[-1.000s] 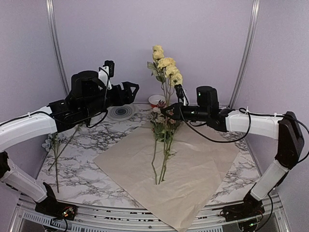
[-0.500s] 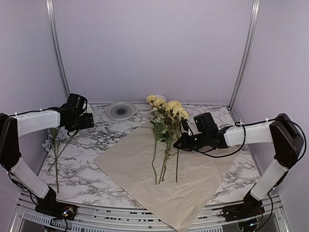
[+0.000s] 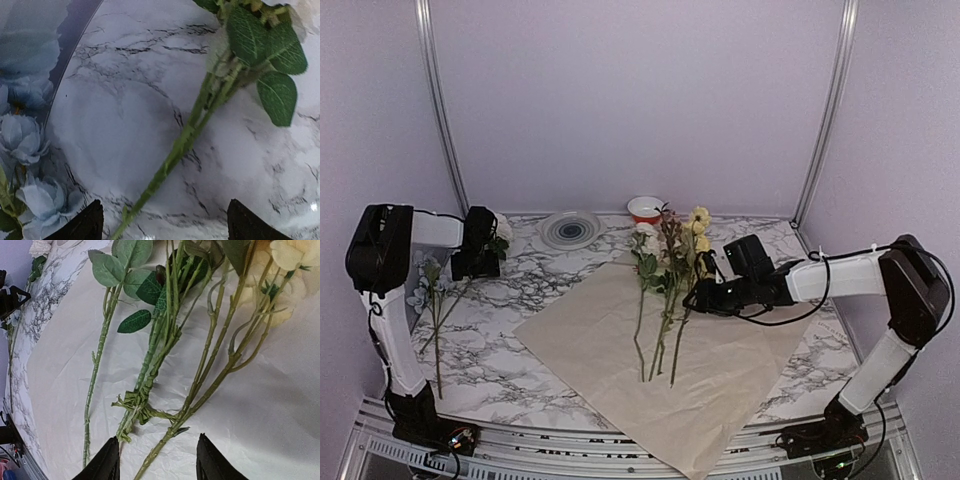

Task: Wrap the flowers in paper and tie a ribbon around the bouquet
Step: Place the fake flower on the flattened wrapping paper, then pick up the fake flower from the corner of the board.

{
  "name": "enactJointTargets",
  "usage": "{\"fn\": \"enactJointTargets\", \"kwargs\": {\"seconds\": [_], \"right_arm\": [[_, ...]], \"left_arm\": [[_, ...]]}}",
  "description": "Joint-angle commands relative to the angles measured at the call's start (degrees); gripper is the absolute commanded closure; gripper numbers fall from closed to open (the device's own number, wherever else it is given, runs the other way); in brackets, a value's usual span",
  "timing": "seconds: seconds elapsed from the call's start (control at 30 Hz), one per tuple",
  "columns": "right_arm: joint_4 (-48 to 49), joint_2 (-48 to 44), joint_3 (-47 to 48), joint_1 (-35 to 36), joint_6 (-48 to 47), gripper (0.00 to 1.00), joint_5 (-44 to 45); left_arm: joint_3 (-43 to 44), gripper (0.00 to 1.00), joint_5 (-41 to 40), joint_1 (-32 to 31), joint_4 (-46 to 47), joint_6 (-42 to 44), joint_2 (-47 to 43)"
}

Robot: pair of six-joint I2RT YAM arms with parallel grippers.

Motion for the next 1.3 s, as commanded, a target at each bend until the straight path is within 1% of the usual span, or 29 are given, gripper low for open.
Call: {"fn": "enactJointTargets", "kwargs": {"seconds": [0.0, 0.1, 0.2, 0.27, 0.3, 0.37, 0.4, 0.47, 0.5, 0.53, 0.57, 0.6, 0.7, 0.8, 0.9, 0.97, 1.07, 1.13, 1.2, 1.27], "right_arm": [[-3.23, -3.99, 2.39, -0.29, -3.21, 0.50, 3.15], [-3.87, -5.13, 2.45, -0.27, -4.00, 0.50, 3.84], [-4.48, -5.87, 2.65, -0.30, -4.61, 0.50, 4.64], [-4.85, -6.29, 2.79, -0.29, -4.93, 0.50, 5.54], [-5.18, -6.46, 2.98, -0.30, -5.00, 0.50, 5.85], [-5.62, -6.86, 3.23, -0.30, -5.09, 0.50, 6.10], [-5.68, -7.07, 3.33, -0.30, -5.18, 0.50, 6.04], [-5.77, -7.58, 3.47, -0.30, -5.42, 0.50, 6.30], [-5.87, -7.76, 3.52, -0.30, -5.55, 0.50, 6.57], [-6.00, -7.87, 3.60, -0.29, -5.63, 0.50, 6.87], [-6.14, -8.02, 3.71, -0.29, -5.61, 0.50, 7.02], [-6.36, -8.07, 3.92, -0.30, -5.64, 0.50, 7.09], [-6.92, -8.48, 4.39, -0.27, -5.71, 0.50, 6.83], [-7.08, -9.26, 4.27, -0.29, -5.81, 0.50, 7.12], [-6.86, -10.10, 4.46, -0.15, -6.19, 0.50, 6.96], [-5.99, -10.83, 4.77, 0.45, -7.19, 0.50, 6.53], [-3.91, -11.39, 5.63, 2.16, -9.48, 0.50, 5.70], [-3.27, -10.83, 7.13, 3.76, -10.63, 0.50, 5.63], [-3.67, -9.72, 9.76, 5.34, -11.61, 0.50, 5.63], [-3.86, -8.85, 11.42, 6.71, -12.20, 0.51, 6.03]], "left_arm": [[7.74, 0.14, -1.29, 3.03, -4.78, 3.98, 6.81], [12.70, 0.14, 1.69, 3.37, -6.48, 5.65, 10.70], [15.50, 0.16, 5.43, 3.65, -6.89, 6.55, 13.15], [16.54, 0.20, 9.31, 4.53, -7.02, 5.96, 14.13], [16.73, 0.25, 11.84, 5.22, -7.13, 5.14, 14.42], [16.51, 0.35, 17.38, 6.98, -6.89, 2.95, 14.73], [16.18, 0.42, 19.81, 7.71, -6.61, 2.21, 14.89], [16.00, 0.56, 22.15, 8.30, -6.53, 2.12, 15.25], [15.91, 0.65, 22.65, 8.35, -6.55, 2.55, 15.35], [15.81, 0.76, 22.92, 8.31, -6.53, 2.65, 15.30], [15.67, 0.91, 23.13, 8.29, -6.51, 2.62, 15.10], [15.43, 1.00, 23.24, 8.34, -6.48, 2.34, 14.63], [14.05, 1.00, 22.76, 7.86, -5.26, 1.37, 10.84], [12.50, 1.00, 21.77, 6.19, -3.13, -0.09, 3.57], [9.99, 1.00, 21.26, 3.73, -0.53, -2.56, -7.72], [8.50, 1.00, 20.34, 0.79, 2.07, -3.74, -15.48], [8.18, 1.00, 16.28, -4.68, 4.78, -1.86, -24.52], [8.52, 1.00, 13.61, -7.82, 5.20, -0.09, -28.51], [7.64, 1.00, 12.76, -8.28, 4.80, -0.77, -31.03], [6.46, 1.00, 9.10, -8.09, 3.07, -1.53, -32.09]]}}
